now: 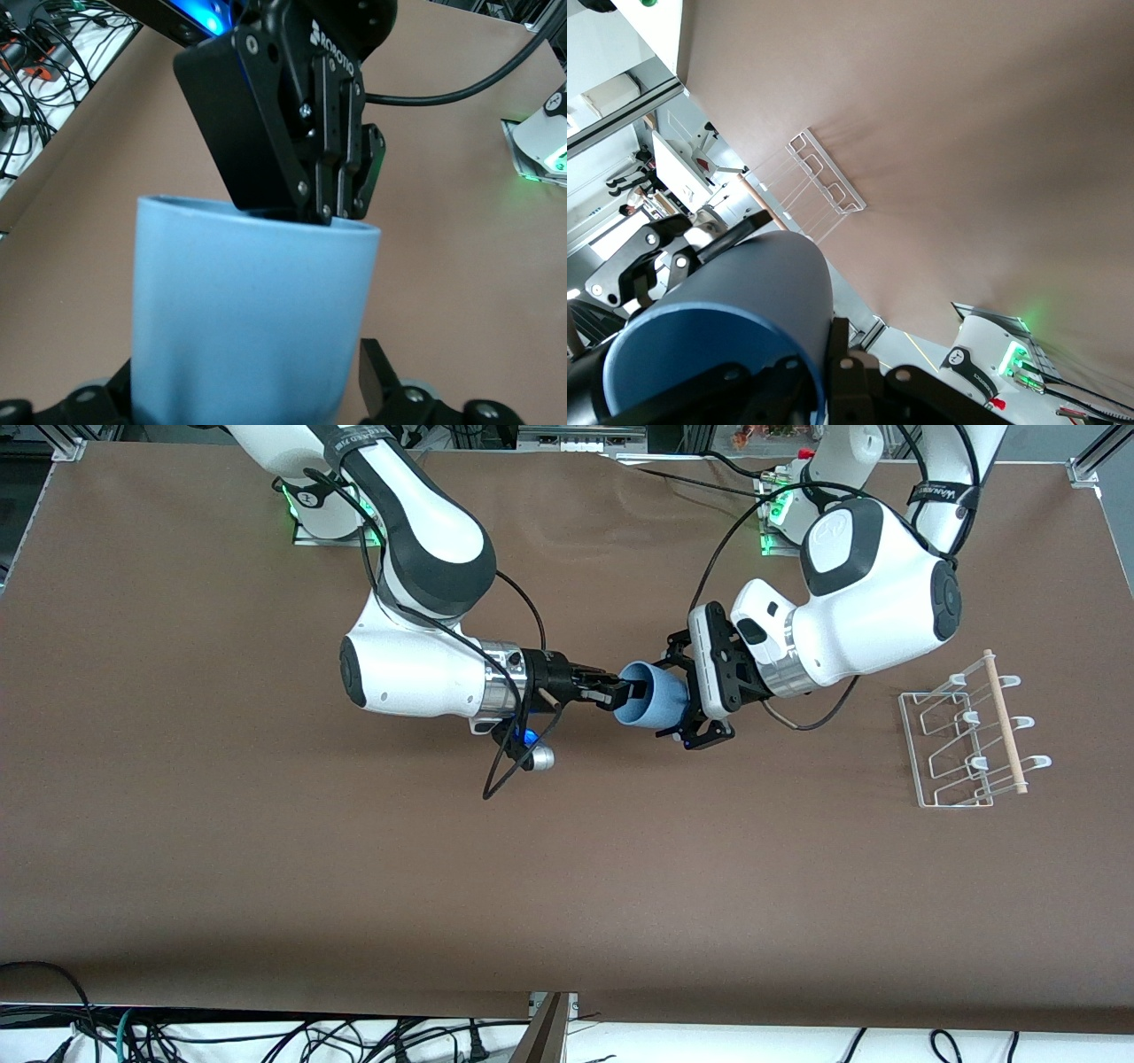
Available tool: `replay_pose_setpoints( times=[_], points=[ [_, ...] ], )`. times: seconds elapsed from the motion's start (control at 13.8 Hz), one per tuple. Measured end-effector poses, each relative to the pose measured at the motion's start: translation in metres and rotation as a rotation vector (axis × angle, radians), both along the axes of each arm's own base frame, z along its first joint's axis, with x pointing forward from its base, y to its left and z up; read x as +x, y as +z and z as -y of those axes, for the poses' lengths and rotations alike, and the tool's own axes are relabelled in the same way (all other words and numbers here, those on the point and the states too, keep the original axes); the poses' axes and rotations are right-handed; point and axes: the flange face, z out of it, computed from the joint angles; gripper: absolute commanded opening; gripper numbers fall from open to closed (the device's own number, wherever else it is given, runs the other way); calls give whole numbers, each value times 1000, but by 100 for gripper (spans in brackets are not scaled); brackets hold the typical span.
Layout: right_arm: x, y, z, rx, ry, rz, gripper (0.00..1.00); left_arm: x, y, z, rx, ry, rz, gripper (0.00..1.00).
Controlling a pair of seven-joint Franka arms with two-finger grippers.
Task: Transfer cup to left arm and place on rack
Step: 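Grasp the cup with the left gripper while the right gripper releases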
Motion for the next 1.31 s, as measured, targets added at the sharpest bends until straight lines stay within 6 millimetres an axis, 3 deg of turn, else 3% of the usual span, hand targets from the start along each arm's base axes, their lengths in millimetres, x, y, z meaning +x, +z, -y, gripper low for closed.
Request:
replay_pose_setpoints(
  times=[0.29,0.36,0.51,0.58,0.73,1.02,1.31],
  points=[
    [0,1,0,0,-4,-7,0,1,0,-1,0,-3,10,0],
    [0,1,0,0,-4,-7,7,1,0,-1,0,-3,11,0],
    [0,1,0,0,-4,-7,64,1,0,-1,0,-3,12,0],
    [1,1,1,0,-5,-6,78,1,0,0,-1,-3,12,0],
    [10,5,12,2,-21,0,86,-1,0,2,-1,-10,10,0],
    [33,20,53,16,-6,-22,94,-3,2,6,-2,-21,5,0],
    [55,35,129,13,53,-85,98,-9,7,1,72,-59,-9,0]
  ],
)
